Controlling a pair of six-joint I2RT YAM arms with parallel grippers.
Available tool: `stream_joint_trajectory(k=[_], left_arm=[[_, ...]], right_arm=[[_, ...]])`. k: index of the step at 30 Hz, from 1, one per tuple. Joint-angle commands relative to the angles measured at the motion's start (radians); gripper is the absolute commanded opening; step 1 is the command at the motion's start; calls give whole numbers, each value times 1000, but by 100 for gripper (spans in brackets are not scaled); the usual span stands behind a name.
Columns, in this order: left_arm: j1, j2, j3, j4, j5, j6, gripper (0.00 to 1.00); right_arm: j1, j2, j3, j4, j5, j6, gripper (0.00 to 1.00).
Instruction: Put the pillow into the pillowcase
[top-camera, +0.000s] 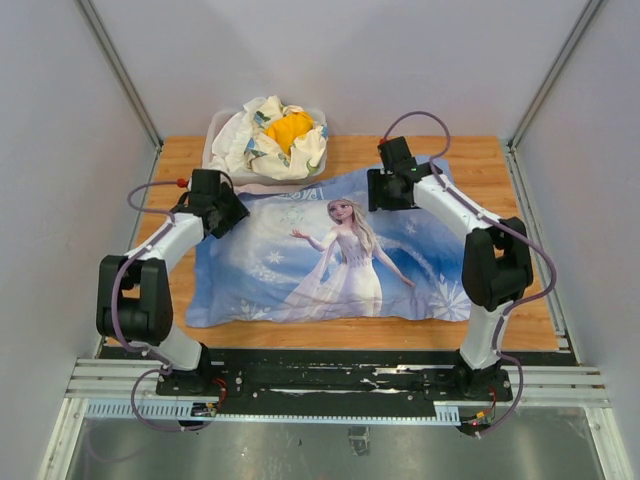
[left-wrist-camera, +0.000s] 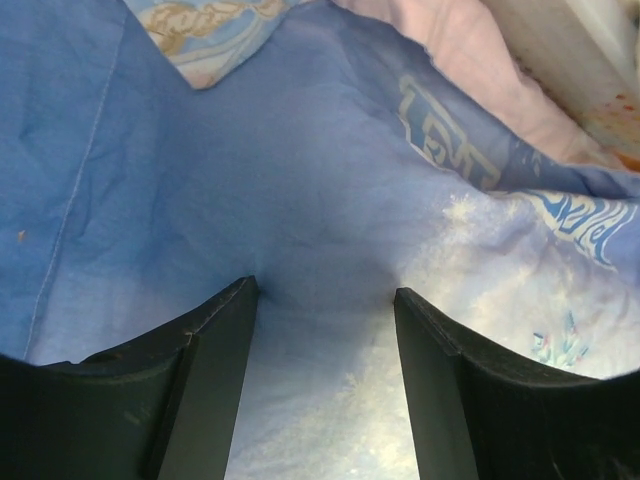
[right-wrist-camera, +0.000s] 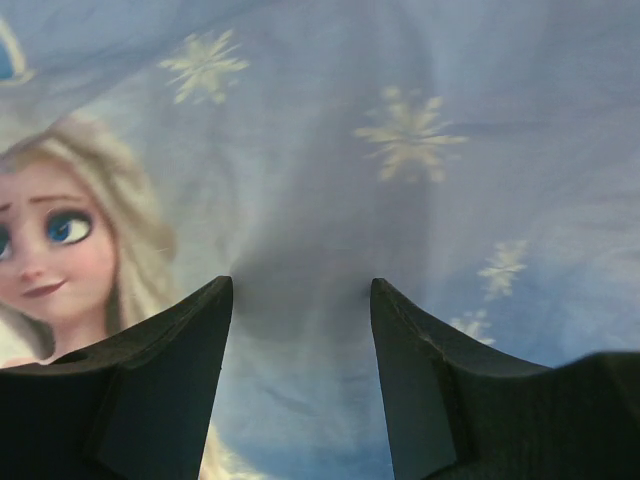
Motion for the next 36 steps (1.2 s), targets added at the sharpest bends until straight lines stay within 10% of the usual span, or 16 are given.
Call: stream_joint_trajectory(k=[1,18,36], left_arm=[[-25,68,3,-7,63,53,62],[-242,-54,-146,-97,40,21,61],[-99,-93,-14,-164,-97,60,64]], right_arm=[[70,44,-27,-23,-69,-12,58],[216,-151,-480,10,-93,42,57],[210,-101,-270,-99,-10,8,58]])
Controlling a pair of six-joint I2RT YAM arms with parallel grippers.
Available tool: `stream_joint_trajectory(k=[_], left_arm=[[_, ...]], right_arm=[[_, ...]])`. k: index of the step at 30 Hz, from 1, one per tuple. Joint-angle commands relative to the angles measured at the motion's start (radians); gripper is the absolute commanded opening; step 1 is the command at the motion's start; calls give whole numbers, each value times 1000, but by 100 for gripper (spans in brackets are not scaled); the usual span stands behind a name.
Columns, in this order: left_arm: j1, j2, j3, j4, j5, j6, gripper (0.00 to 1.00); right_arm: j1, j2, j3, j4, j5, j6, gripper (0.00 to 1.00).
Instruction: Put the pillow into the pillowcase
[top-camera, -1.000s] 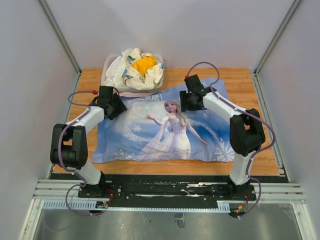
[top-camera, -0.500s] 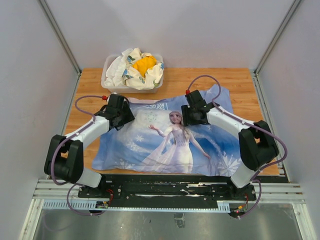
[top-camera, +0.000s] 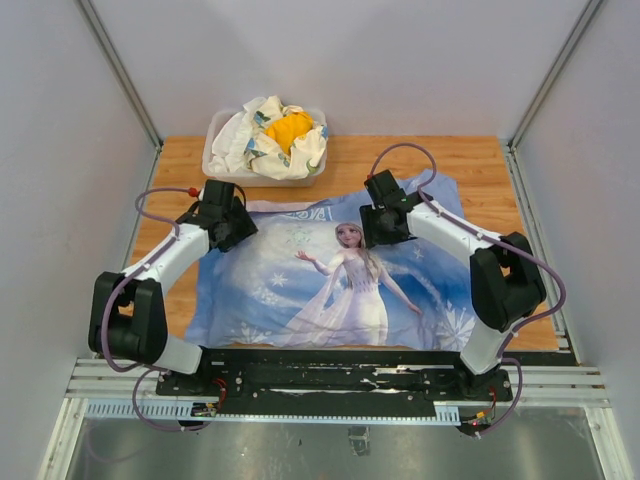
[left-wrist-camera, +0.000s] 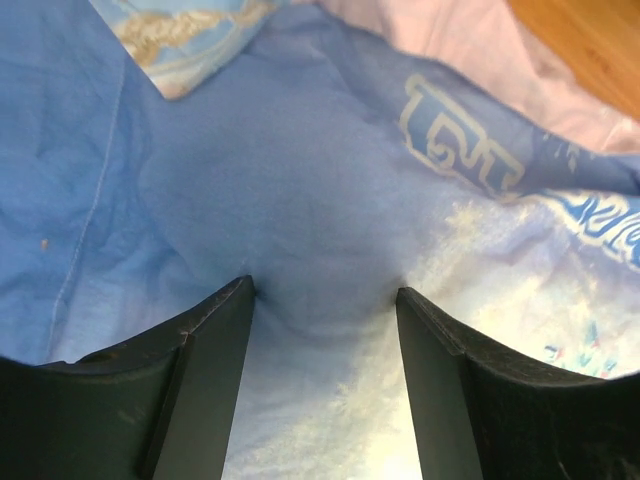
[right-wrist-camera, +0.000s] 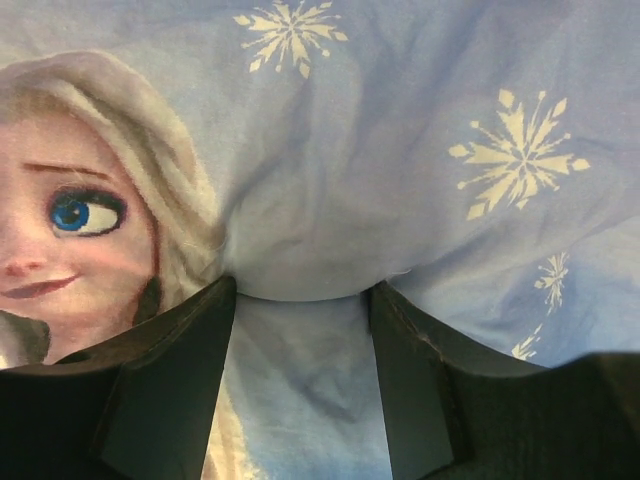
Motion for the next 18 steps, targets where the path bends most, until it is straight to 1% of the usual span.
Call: stream_joint_trajectory(k=[1,4,6,10,14,18], left_arm=[[28,-8,93,-63,-28,36,64],[38,-31,118,-70,-30,37,64],[38,-34,129,-84,-58,43,64],[66,-32,105,-73,-66,47,65],[109,2,57,-28,-73,24,64],[134,72,55,30,-85,-5,63]], right_arm=[[47,18,27,-115,-20,-4,58],[46,-24,41,-122,-2,-7,59],[45,-47,55,-124,2,-10,60],[45,-72,87,-133,-2,-11,60],[45,-85,92,-135,-15,-10,60],[46,-99,67,-132,-20,-12,60]])
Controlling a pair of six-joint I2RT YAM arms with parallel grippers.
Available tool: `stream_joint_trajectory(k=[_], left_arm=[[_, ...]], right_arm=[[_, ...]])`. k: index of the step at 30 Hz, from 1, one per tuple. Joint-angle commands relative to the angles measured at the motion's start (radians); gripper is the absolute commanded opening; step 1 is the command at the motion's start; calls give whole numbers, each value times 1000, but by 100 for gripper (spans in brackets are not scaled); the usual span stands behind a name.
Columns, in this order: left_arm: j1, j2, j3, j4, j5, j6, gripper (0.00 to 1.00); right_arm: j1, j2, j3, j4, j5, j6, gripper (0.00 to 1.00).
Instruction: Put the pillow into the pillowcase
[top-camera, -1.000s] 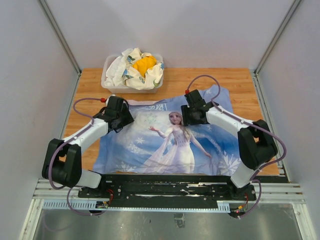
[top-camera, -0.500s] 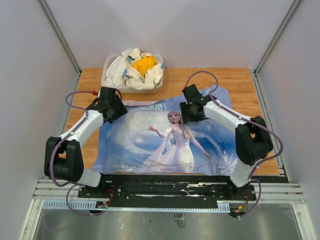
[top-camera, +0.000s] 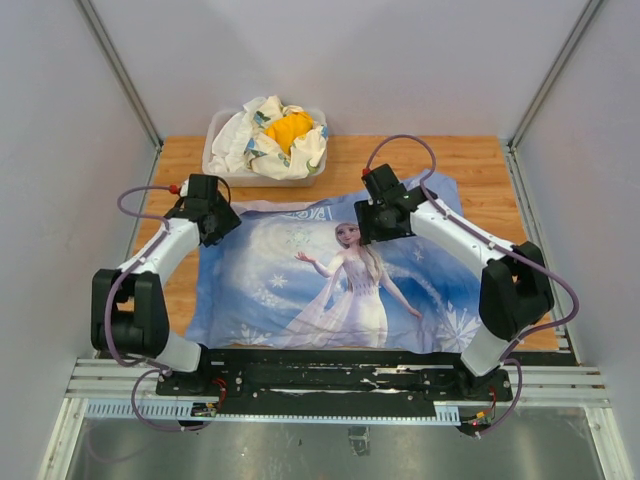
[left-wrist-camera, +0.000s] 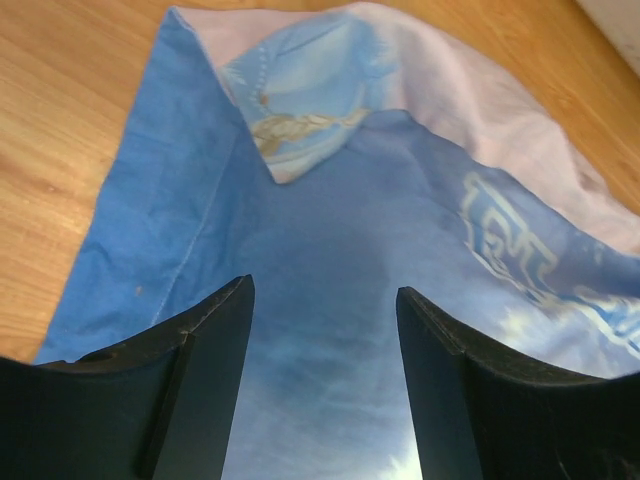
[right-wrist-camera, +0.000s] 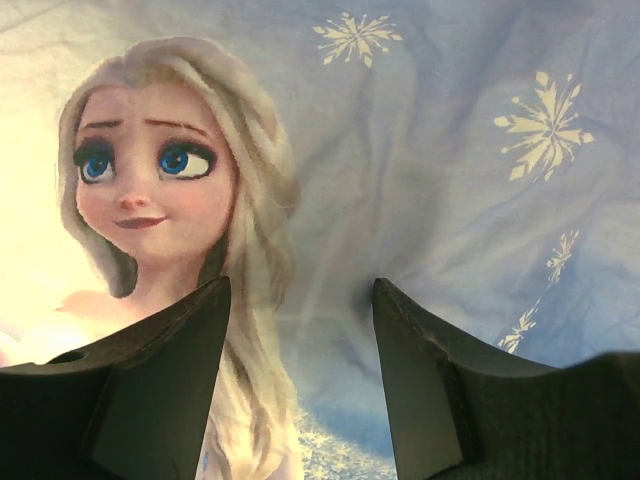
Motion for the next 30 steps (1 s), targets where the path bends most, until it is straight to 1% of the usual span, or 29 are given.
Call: stream_joint_trajectory(k=[1,6,11,16,19,23,26,30], left_arm=[[24,87,-7,75,-37,-33,63],[28,199,66,118,-71,-50,63],[47,321,158,109,-87,-74,61],[65,343,198,126,-107,-89,60],[71,396,244,120,-106,-80,60],[94,473,332,92,-129,-89,60],[125,482,407,92,-139,-104,60],[148,473,512,51,-141,-116,60]], right_arm=[[16,-36,-11,-31,-13,-7,60],[16,-55,-36,-28,-10,-1,60],[17,-65,-43,-30,-8,1,60],[18,-60,-53,-30,-13,7,60],[18,-52,-62,-25,-18,9,60],[18,-43,-61,-23,-22,8,60],[18,-41,-64,-18,-21,8,60],[17,-36,-75,-17,-19,9,60]])
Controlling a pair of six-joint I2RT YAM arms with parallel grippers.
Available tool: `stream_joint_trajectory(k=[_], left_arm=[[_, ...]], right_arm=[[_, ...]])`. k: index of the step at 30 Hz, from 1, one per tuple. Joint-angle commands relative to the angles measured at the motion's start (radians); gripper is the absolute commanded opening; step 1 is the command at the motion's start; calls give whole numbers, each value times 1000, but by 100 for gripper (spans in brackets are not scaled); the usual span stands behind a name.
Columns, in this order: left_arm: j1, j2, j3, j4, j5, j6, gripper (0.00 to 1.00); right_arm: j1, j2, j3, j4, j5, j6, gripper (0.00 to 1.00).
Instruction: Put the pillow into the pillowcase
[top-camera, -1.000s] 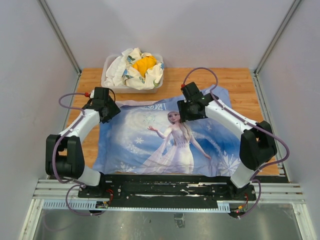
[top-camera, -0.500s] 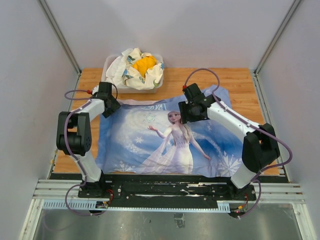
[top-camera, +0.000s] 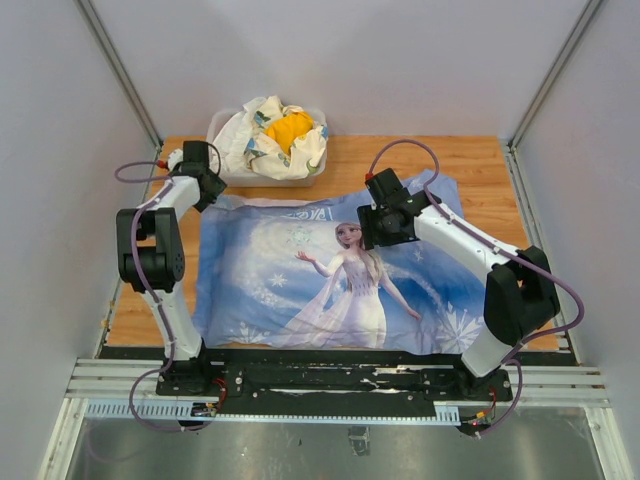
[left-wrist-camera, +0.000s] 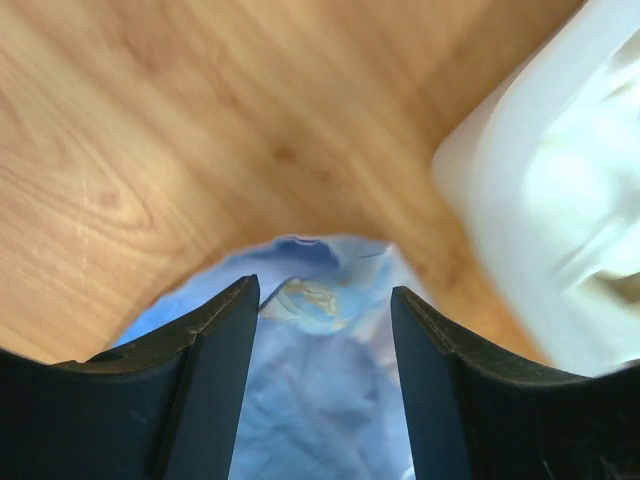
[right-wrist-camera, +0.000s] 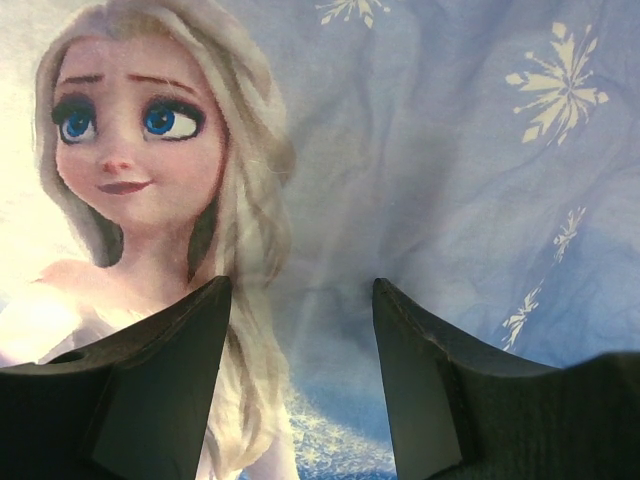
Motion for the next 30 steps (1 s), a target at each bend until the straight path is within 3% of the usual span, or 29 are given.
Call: stream_joint_trajectory(k=[1,13,21,30], left_arm=[[26,-41,111,-7,-40,-19,60],[26,-216,-79,79,54,5,56],[13,-177,-195,102,113,21,46],[-58,-26,-99,87,126,82,43]], right_arm=[[13,1,-27,-12,0,8,60],[13,17,-25,1,-10,13,60],[13,24,-27,3,-10,12,60],[13,35,-24,0,-6,10,60]])
